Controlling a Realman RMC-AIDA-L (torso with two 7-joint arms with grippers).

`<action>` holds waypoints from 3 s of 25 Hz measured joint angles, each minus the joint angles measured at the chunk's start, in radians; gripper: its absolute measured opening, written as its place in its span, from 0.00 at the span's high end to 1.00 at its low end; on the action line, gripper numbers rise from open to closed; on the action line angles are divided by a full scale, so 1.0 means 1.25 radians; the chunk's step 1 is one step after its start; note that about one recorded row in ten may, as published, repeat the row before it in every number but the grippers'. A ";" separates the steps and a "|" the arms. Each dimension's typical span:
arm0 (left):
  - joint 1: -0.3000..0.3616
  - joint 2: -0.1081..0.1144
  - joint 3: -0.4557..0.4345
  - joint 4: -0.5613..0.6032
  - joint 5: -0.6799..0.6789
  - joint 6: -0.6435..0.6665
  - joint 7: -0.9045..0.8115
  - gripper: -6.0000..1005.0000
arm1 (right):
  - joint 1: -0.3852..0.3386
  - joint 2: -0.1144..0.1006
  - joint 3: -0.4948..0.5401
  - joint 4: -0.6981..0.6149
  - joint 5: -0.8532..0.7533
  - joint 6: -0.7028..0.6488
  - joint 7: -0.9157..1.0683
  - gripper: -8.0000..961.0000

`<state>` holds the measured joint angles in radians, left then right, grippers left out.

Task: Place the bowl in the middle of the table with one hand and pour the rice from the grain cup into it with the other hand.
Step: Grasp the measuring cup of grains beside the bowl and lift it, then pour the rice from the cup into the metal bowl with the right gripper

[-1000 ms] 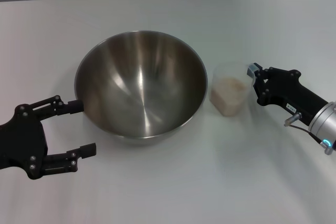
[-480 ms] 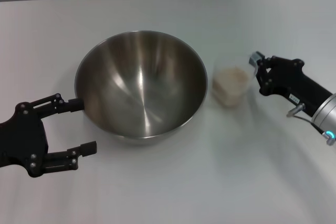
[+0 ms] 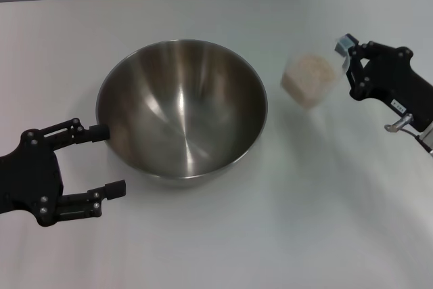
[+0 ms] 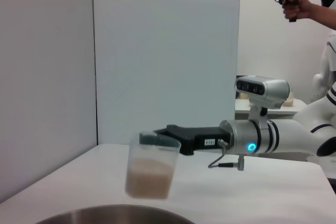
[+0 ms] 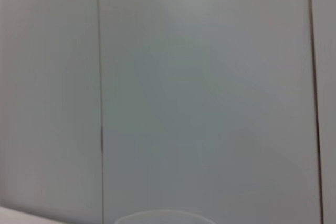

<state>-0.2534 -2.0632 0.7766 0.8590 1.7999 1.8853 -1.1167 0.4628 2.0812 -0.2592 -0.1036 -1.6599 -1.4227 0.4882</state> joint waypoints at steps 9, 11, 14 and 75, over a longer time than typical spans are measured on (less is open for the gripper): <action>0.000 0.000 -0.005 0.000 -0.003 0.000 0.000 0.18 | 0.027 -0.001 0.000 -0.063 0.000 -0.060 0.005 0.97; 0.000 -0.001 -0.005 0.000 -0.004 0.001 -0.001 0.18 | 0.034 -0.001 0.000 -0.074 0.000 -0.071 0.004 0.98; 0.000 -0.002 -0.005 -0.003 -0.004 0.001 -0.001 0.18 | 0.050 -0.001 -0.004 -0.093 0.000 -0.084 0.001 0.98; -0.022 0.005 -0.069 0.003 -0.004 -0.001 -0.004 0.18 | 0.212 0.008 -0.002 0.214 -0.004 0.007 -1.542 0.97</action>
<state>-0.2807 -2.0569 0.6902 0.8622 1.7947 1.8837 -1.1220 0.7273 2.0907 -0.2617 0.1644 -1.6647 -1.4144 -1.4395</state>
